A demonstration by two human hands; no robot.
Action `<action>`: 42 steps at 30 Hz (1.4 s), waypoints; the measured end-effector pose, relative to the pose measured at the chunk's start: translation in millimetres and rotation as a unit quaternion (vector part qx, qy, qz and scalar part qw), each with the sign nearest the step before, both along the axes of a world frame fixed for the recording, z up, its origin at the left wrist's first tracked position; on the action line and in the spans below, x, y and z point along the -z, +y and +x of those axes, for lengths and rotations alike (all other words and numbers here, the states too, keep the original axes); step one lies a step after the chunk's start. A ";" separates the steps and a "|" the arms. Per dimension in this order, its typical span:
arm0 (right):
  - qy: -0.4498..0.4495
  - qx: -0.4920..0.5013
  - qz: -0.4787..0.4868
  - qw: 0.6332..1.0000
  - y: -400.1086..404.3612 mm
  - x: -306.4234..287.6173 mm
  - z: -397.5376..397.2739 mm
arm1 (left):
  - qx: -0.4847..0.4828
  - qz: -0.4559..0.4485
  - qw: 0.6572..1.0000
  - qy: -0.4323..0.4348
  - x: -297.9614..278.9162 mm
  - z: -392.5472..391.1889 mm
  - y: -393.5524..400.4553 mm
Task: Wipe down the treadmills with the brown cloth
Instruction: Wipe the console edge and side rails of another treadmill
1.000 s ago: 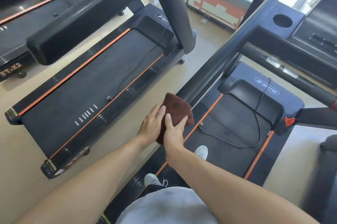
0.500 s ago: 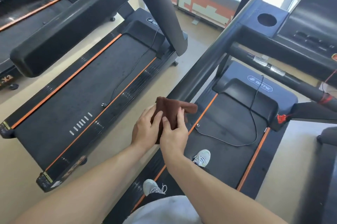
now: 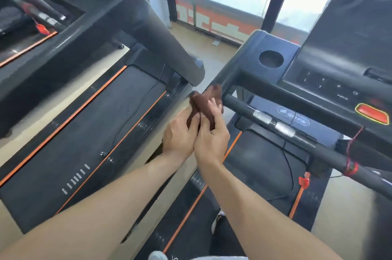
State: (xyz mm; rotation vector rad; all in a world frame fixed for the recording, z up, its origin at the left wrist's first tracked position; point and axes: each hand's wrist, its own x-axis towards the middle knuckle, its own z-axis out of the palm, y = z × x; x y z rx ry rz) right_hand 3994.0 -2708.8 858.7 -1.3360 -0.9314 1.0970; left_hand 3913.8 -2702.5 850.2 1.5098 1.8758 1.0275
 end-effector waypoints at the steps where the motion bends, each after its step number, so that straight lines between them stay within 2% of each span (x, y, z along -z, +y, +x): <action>1: 0.004 -0.008 0.032 0.999 13.8 -10.5 13.5 | 0.006 0.042 0.998 -0.041 -6.9 16.2 13.0; 3: 0.000 -0.026 0.106 0.994 39.6 -30.9 40.2 | 0.000 0.110 0.988 -0.109 -25.6 46.8 36.2; 6: -0.057 -0.023 0.215 0.975 75.6 -53.3 74.7 | -0.038 0.137 0.977 -0.160 -55.3 83.7 69.3; 8: -0.115 -0.005 0.283 0.952 101.7 -55.0 93.6 | -0.029 0.136 0.978 -0.158 -65.7 99.2 89.0; 10: -0.190 0.005 0.309 0.932 133.7 -47.5 111.2 | 0.007 0.119 0.986 -0.114 -59.7 104.5 110.0; 12: -0.337 -0.025 0.247 0.908 172.3 -29.2 127.4 | 0.024 0.077 0.996 -0.032 -38.2 98.7 129.8; 13: -0.440 -0.068 0.165 0.880 192.1 -16.6 135.2 | 0.016 0.042 0.999 0.010 -25.0 92.8 137.0; 15: -0.589 -0.176 -0.032 0.788 220.2 8.2 144.3 | -0.013 -0.043 0.995 0.091 -3.2 79.5 145.2; 16: -0.620 -0.219 -0.082 0.749 229.3 17.8 146.4 | -0.025 -0.077 0.989 0.121 4.0 72.7 147.8; 17: -0.635 -0.243 -0.095 0.727 235.6 24.1 147.3 | -0.036 -0.100 0.984 0.142 9.8 66.2 150.5; 18: -0.638 -0.253 -0.087 0.722 241.0 27.1 146.9 | -0.046 -0.111 0.981 0.154 13.9 60.4 154.9; 20: -0.632 -0.248 -0.066 0.732 250.4 27.7 143.4 | -0.066 -0.135 0.976 0.157 20.3 52.2 167.0; 23: -0.641 -0.240 -0.051 0.727 269.4 28.5 138.8 | -0.114 -0.203 0.969 0.088 27.9 51.8 182.7; 25: -0.633 -0.236 -0.059 0.735 285.9 25.7 132.6 | -0.157 -0.212 0.963 0.060 29.7 53.8 186.3; 29: -0.645 -0.212 -0.067 0.732 319.5 21.0 115.3 | -0.220 -0.131 0.967 -0.011 21.4 55.5 183.2; 33: -0.651 -0.227 -0.061 0.722 351.4 16.6 102.3 | -0.241 -0.064 0.968 -0.041 22.5 54.2 180.5; 36: -0.680 -0.241 -0.074 0.689 364.3 13.1 90.4 | -0.253 -0.031 0.964 -0.081 24.7 53.2 177.5; 39: -0.703 -0.258 -0.066 0.660 361.9 11.6 81.1 | -0.253 -0.015 0.960 -0.118 25.3 51.6 176.8; 42: -0.690 -0.276 -0.040 0.667 332.6 12.7 69.1 | -0.256 -0.002 0.956 -0.145 26.0 50.3 176.3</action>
